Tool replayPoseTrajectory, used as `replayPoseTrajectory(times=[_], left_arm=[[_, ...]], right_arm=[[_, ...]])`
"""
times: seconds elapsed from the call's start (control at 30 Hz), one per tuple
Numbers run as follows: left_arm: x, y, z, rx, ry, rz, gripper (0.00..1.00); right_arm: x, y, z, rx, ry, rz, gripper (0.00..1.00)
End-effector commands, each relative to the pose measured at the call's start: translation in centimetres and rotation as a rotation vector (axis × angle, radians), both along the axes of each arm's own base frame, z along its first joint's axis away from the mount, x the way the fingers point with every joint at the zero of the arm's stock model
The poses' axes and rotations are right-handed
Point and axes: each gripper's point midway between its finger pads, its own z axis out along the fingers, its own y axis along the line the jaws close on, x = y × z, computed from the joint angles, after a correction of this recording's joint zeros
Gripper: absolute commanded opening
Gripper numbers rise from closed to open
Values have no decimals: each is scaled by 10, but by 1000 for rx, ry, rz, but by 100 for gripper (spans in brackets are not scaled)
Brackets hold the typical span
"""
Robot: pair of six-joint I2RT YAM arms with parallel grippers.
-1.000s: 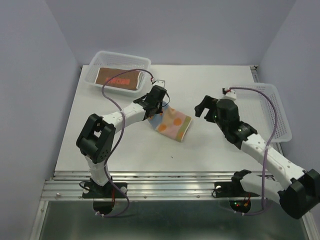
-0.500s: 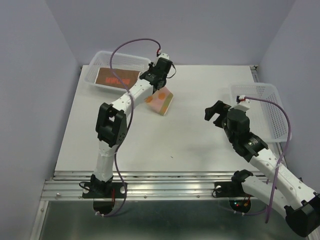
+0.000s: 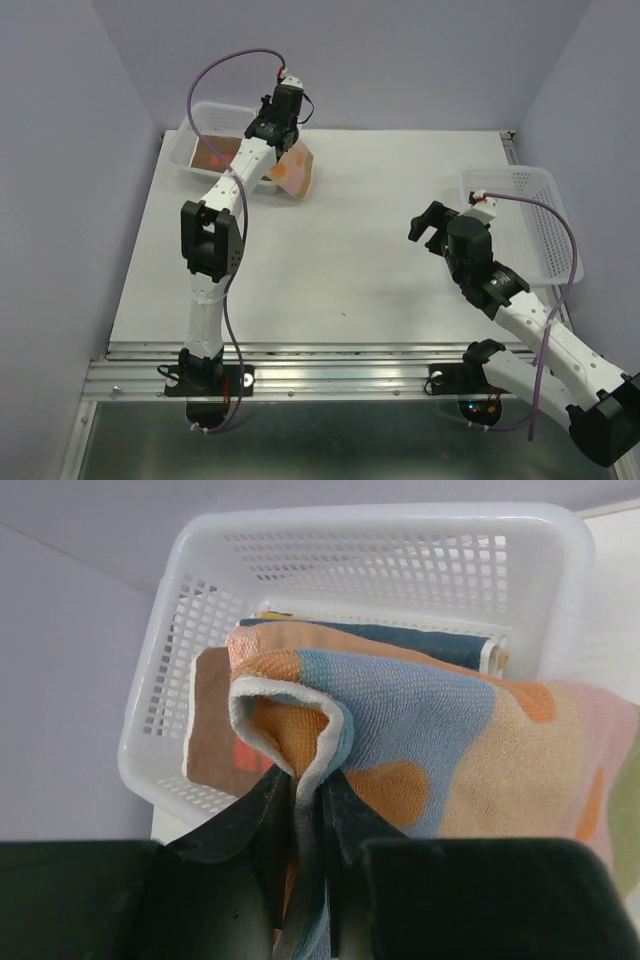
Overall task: Fold and stack the towels
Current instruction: Neatly place the folded towel into the bin
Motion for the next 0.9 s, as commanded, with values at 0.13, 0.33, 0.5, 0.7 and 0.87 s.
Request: replayPoseTrajectory(times=[0.13, 0.33, 0.5, 0.7, 0.87], left_arm=[[26, 59, 76, -78, -203, 40, 0], [42, 86, 74, -121, -247, 49, 0], [57, 97, 58, -183, -251, 4, 0], [76, 130, 32, -226, -222, 23, 0], [80, 149, 20, -226, -195, 54, 98]], right_arm=[[3, -6, 8, -5, -33, -34, 100], [5, -6, 6, -18, -33, -33, 100], [8, -7, 4, -31, -22, -48, 100], [12, -5, -2, -49, 9, -48, 100], [15, -4, -10, -62, 35, -48, 100]])
